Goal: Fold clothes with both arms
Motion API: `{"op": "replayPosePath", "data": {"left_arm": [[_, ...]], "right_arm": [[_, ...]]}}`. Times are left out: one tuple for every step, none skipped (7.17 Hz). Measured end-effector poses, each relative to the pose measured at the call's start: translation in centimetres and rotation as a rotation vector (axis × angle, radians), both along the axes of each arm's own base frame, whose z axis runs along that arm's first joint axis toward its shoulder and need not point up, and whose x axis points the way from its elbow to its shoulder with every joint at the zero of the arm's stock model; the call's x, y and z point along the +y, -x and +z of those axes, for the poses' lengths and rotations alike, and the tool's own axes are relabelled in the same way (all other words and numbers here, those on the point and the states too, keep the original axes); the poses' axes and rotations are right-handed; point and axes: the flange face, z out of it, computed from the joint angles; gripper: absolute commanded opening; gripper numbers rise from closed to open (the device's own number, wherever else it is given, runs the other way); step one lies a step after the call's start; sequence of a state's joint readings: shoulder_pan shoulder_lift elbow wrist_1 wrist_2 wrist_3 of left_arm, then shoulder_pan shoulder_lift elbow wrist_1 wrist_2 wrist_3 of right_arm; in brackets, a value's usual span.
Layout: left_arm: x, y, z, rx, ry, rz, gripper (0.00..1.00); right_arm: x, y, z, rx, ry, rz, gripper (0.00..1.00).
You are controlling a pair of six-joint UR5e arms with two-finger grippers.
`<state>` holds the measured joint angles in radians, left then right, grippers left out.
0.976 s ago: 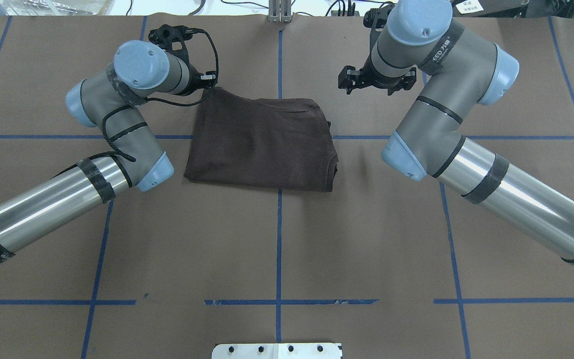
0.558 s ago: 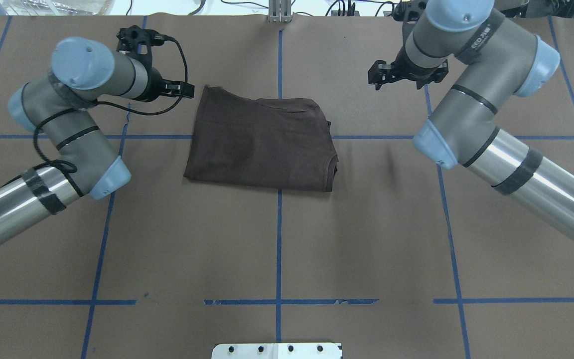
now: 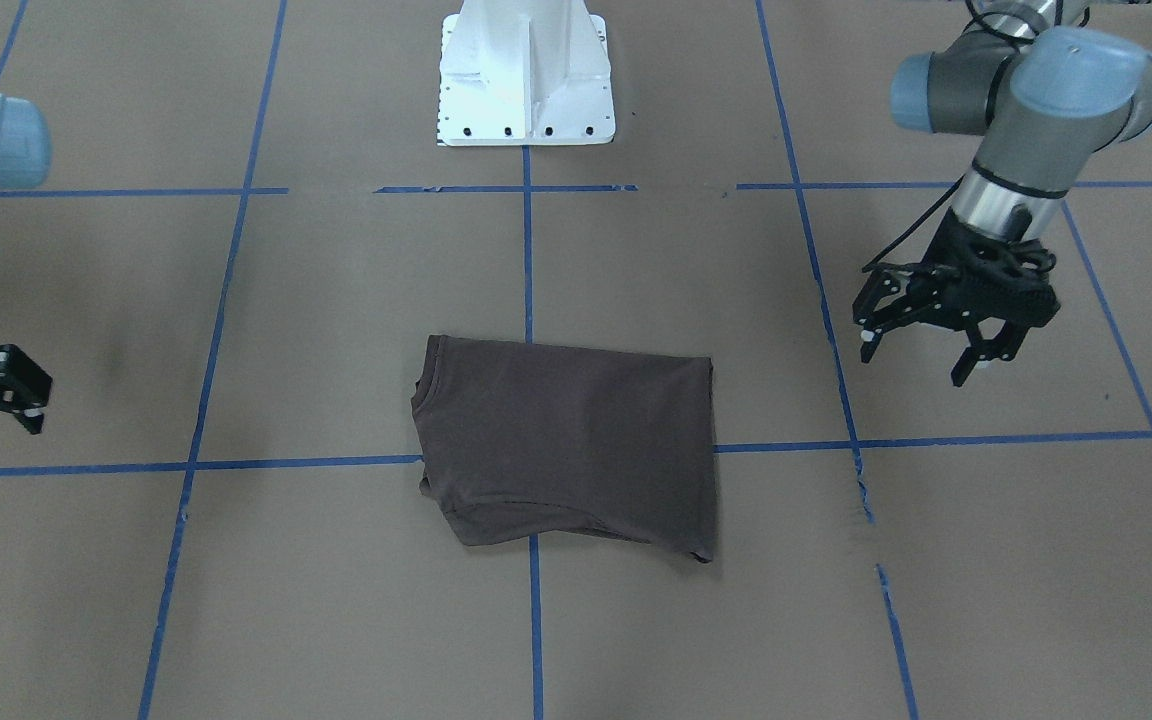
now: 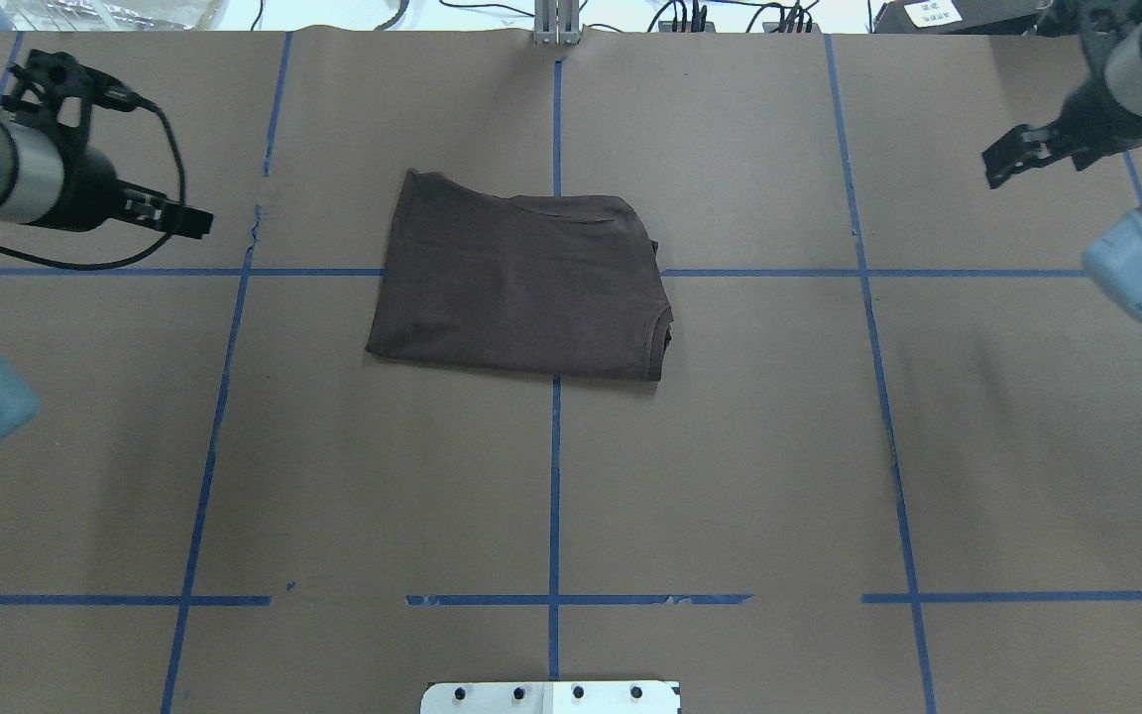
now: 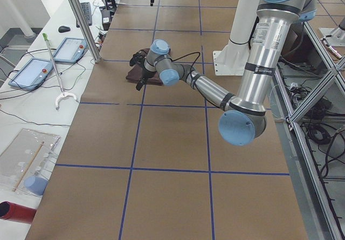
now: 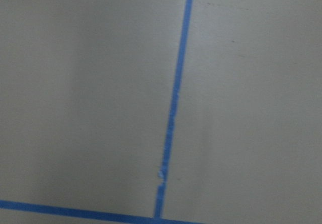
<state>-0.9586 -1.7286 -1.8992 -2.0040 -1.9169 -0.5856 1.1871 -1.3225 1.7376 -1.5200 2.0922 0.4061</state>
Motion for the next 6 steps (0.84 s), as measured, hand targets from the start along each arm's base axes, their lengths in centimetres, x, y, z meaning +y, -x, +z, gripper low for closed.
{"op": "replayPosePath", "data": {"left_arm": [[1.4,5.3,1.8,-0.051,-0.028,0.032,1.0],[2.0,11.2,4.4,-0.104,-0.056,0.069,1.0],[2.4,16.9,7.5,-0.139,-0.05,0.089,1.0],[2.7,21.3,10.5,-0.149,0.006,0.083,1.0],[3.1,24.1,13.6,-0.155,0.114,0.072,1.0],[3.6,25.6,16.7,-0.161,0.246,0.064,1.0]], "right_arm": [[1.9,-5.4,4.3,0.012,0.018,-0.025,1.0],[4.3,-10.7,8.7,0.02,0.032,-0.052,1.0],[7.0,-15.0,12.6,0.028,0.045,-0.073,1.0],[9.9,-17.5,15.9,0.037,0.069,-0.087,1.0],[12.8,-18.8,18.7,0.043,0.105,-0.095,1.0],[14.8,-19.3,20.5,0.041,0.139,-0.098,1.0]]}}
